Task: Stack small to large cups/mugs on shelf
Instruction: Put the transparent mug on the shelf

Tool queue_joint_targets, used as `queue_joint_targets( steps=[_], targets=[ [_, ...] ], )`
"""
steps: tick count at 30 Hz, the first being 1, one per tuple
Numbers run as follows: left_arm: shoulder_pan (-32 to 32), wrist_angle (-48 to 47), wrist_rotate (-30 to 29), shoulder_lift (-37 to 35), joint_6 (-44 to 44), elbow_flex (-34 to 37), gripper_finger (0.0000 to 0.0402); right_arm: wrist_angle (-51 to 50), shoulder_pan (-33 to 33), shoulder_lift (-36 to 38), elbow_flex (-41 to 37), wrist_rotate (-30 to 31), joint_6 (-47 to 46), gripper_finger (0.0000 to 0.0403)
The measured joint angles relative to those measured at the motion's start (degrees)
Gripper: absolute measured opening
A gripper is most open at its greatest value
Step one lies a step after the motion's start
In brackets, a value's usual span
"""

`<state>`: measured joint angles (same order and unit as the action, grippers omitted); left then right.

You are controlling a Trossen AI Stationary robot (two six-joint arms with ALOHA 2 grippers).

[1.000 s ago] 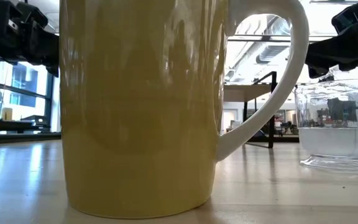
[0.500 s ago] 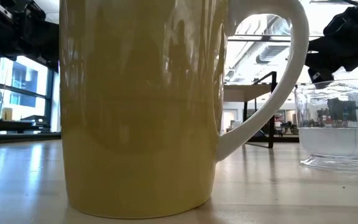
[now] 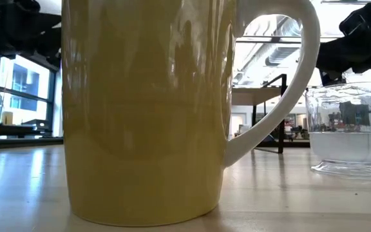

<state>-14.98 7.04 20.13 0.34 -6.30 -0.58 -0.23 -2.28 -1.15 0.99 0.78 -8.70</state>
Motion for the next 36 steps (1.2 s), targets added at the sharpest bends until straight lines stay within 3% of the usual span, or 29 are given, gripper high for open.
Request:
queue_joint_targets(
  steps=[15, 22, 36],
  targets=[
    [0.0, -3.42, -0.28, 0.24, -2.72, 0.0, 0.0129, -0.15, 0.0, 0.0, 0.0, -0.31, -2.12, 0.013],
    [-0.02, -1.85, -7.88, 0.22, 1.17, 0.0, 0.0129, -0.2, 0.0, -0.01, 0.0, -0.28, -2.96, 0.013],
    [-0.02, 0.58, -9.48, 0.22, 3.07, 0.0, 0.0129, 3.5, 0.0, -0.02, 0.0, 2.56, -4.15, 0.013]
  ],
)
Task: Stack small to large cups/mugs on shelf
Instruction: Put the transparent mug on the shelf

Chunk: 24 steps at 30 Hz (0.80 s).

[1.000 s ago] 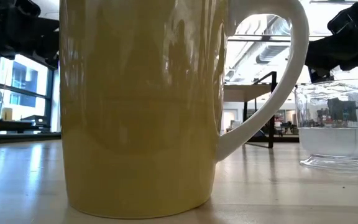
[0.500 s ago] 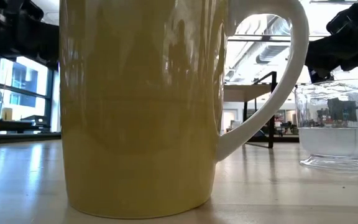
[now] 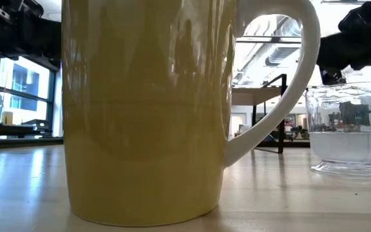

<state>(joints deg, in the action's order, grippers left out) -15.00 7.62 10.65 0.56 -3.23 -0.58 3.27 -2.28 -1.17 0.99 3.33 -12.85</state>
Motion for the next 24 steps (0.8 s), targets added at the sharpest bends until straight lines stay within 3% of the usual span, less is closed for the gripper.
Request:
queue_joint_targets(
  steps=[5, 12, 21, 24],
  targets=[
    [0.0, 0.4, 1.89, 0.0, -3.61, 0.0, 0.0129, 3.95, 0.0, 0.02, 0.0, -0.43, -0.65, 0.013],
    [0.02, 0.36, 12.79, 0.0, -8.67, 0.0, 0.0129, 4.56, -0.01, 0.0, 0.0, -0.67, -2.14, 0.013],
    [0.02, -3.77, 15.28, 0.04, -10.14, 0.0, 0.0129, 5.15, -0.02, 0.0, 0.0, -17.11, 7.14, 0.013],
    [0.02, -3.65, 15.28, 0.04, -10.14, 0.0, 0.0129, 5.15, -0.04, 0.0, 0.0, -16.82, 5.81, 0.013]
  ],
)
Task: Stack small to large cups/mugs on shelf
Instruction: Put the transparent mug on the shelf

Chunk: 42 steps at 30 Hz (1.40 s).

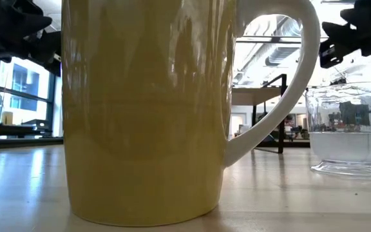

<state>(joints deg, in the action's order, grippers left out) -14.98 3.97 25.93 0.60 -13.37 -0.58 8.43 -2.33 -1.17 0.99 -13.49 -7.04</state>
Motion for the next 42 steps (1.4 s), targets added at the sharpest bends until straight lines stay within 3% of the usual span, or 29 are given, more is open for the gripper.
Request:
queue_joint_targets(
  steps=[5, 7, 11, 13, 15, 19, 24, 31, 34, 39, 42],
  targets=[
    [0.0, 0.08, -0.11, 0.0, 0.0, 0.0, 0.0129, -0.39, 0.04, 0.0, 0.0, 14.21, -1.46, 0.013],
    [0.0, 0.1, -0.93, 0.0, 0.0, 0.0, 0.0129, -0.44, 0.04, 0.0, 0.0, 13.35, -0.29, 0.013],
    [0.0, 0.13, -2.59, 0.0, 0.0, 0.0, 0.0129, 0.17, 0.04, 0.0, 0.0, 2.56, 4.43, 0.013],
    [0.0, 0.24, -3.24, 0.0, 0.0, 0.0, 0.0129, 0.67, -0.01, 0.02, 0.0, 0.39, 4.5, 0.013],
    [0.0, 0.85, -3.84, 0.0, 0.01, 0.0, 0.0129, 0.48, 0.01, 0.01, 0.0, 3.57, 3.89, 0.013],
    [0.0, 3.08, -4.66, 0.0, 0.0, 0.0, 0.0129, -0.09, 0.05, 0.0, 0.0, 15.99, -0.14, 0.013],
    [0.0, 4.07, -4.66, 0.0, 0.0, 0.0, 0.0129, 0.0, -0.05, 0.04, 0.0, 16.25, -2.16, 0.013],
    [0.0, 4.07, -4.66, 0.0, -0.44, 0.0, 0.0129, -2.56, -0.05, 0.02, 0.0, 21.14, 1.06, 0.013],
    [0.0, 3.78, -4.64, 0.0, -0.42, 0.0, 0.0129, -2.51, -0.05, 0.02, 0.0, 20.41, -5.47, 0.013],
    [0.0, 3.37, -4.63, 0.02, -0.44, 0.0, 0.0129, -2.43, -0.06, -0.54, 0.0, 9.46, -14.55, 0.013],
    [-0.01, 3.39, -4.63, 0.02, -0.44, 0.0, 0.0129, -2.48, -0.15, -2.75, 0.73, 7.76, -19.07, 0.013]
  ],
)
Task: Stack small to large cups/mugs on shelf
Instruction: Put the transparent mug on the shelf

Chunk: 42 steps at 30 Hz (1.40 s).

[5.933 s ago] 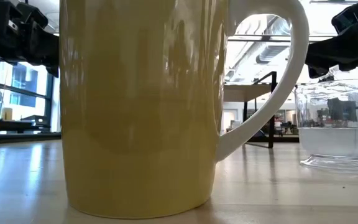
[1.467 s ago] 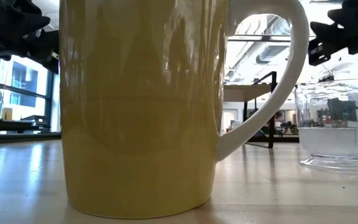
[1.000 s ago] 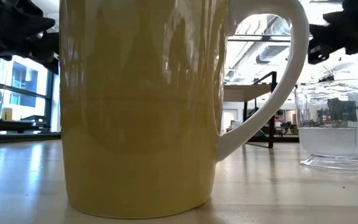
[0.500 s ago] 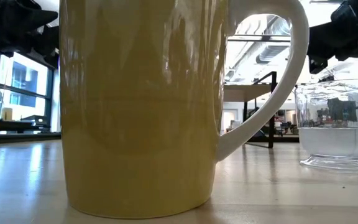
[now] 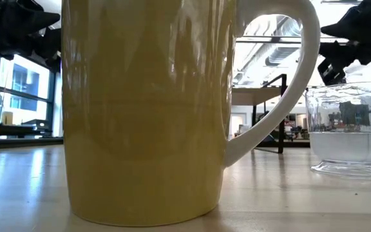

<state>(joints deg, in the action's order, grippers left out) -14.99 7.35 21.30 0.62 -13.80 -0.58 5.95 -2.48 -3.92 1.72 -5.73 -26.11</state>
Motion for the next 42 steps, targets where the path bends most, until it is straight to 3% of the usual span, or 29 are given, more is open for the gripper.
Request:
queue_joint_targets(
  steps=[6, 9, 11, 18, 25, 32, 36, 42],
  targets=[
    [0.01, -0.16, 0.0, 0.0, 0.0, 0.0, 0.0129, 10.43, -2.2, -8.86, 4.15, -0.16, 2.1, 0.013],
    [0.01, -0.2, 0.0, 0.0, -0.14, 0.0, 0.0129, 10.85, -3.57, -13.78, 8.51, -0.14, 4.36, 0.013],
    [0.01, -0.2, 0.01, 0.0, -0.59, 0.0, 0.0129, 6.18, -4.03, -17.11, 12.53, -0.11, 3.94, 0.013],
    [0.01, -0.26, 0.04, 0.0, -1.07, 0.0, 0.0129, -24.06, -4.08, -34.0, 30.89, 2.67, -4.53, 0.013],
    [0.01, -2.57, 0.07, 0.0, -1.09, 0.0, 0.0129, -34.42, -8.19, -52.33, 45.87, 0.86, -3.83, 0.013],
    [0.0, -3.76, 0.09, 0.0, -1.07, 0.0, 0.0129, -56.37, -11.32, -64.1, 60.96, 0.84, -5.98, 0.013],
    [-0.02, -3.74, 0.15, 0.0, -1.07, 0.0, 0.0129, -64.03, -13.66, -67.65, 64.89, 6.23, -9.74, 0.013],
    [0.01, -3.75, 0.2, 0.0, -1.07, 0.0, 0.0129, -64.45, -17.41, -72.21, 64.93, 9.91, -16.76, 0.013]
  ],
)
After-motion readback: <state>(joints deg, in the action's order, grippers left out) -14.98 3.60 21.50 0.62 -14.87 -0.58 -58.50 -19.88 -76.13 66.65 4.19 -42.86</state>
